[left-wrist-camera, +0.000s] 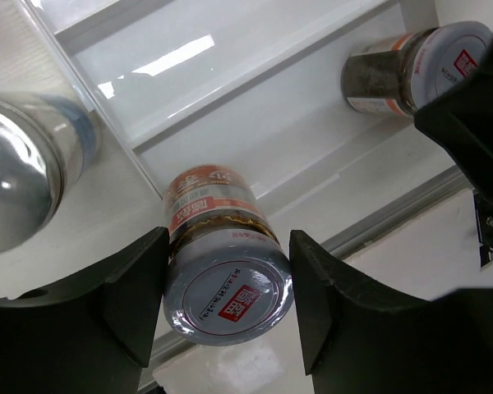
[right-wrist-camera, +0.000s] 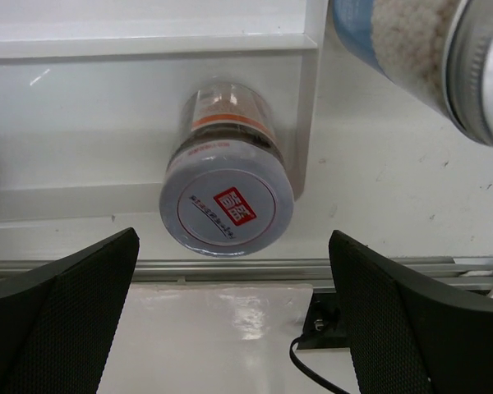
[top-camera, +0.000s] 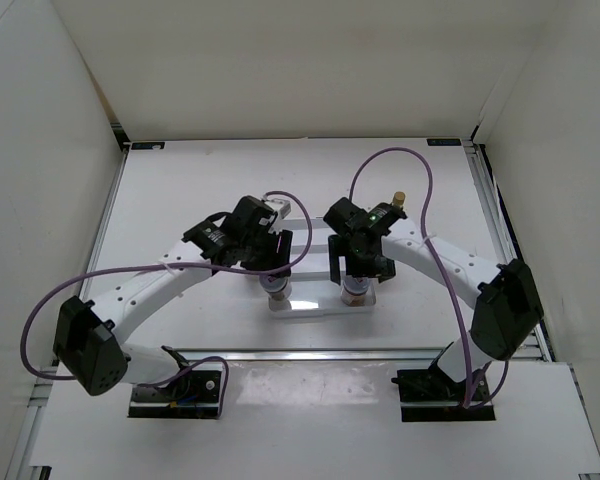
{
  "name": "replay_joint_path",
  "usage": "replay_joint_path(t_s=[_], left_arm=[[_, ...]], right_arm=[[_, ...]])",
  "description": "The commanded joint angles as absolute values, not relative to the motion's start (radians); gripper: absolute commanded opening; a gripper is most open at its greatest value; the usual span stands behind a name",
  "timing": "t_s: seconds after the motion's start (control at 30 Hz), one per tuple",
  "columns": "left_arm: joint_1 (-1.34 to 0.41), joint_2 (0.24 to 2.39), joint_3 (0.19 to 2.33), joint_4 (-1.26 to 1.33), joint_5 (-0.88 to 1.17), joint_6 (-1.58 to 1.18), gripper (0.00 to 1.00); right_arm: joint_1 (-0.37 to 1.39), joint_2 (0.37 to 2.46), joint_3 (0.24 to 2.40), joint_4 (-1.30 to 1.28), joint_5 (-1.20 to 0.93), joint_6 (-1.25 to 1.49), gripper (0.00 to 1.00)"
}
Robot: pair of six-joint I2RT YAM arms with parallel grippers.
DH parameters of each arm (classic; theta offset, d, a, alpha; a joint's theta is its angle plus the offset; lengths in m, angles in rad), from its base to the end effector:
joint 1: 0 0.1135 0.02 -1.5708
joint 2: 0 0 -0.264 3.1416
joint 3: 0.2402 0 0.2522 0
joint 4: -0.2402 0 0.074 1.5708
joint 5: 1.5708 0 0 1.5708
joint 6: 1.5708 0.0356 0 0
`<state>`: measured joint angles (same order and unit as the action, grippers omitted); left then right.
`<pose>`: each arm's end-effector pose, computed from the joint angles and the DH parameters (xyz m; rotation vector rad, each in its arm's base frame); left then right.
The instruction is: Organize the condiment bottles
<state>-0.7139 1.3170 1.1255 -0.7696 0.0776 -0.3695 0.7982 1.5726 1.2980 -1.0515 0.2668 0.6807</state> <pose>0.2010 -0.1778 0.2916 0.4789 2.5675 -0.5106 0.2153 0.2074 0.2637 -0.1175 2.7802 -0.0453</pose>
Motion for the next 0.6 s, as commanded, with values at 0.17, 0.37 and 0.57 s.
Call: replay_joint_path(t_s=[0.17,0.37,0.57], left_arm=[[-0.716,1.400,1.158,-0.641,0.140,-0.336,0.11],[-0.726,1.485,1.138,-0.632,0.170,-0.327,0.11],[-0.726,1.514,1.138,-0.623,0.202,-0.314,0.40]], right_arm=[[0.801,1.486,1.270,-1.111,0.325,0.729,1.00],[0.801,1.457,1.270,-1.129,0.347,0.727,1.00],[0.778,1.457,1.318,-1.166,0.397,0.692,1.00]])
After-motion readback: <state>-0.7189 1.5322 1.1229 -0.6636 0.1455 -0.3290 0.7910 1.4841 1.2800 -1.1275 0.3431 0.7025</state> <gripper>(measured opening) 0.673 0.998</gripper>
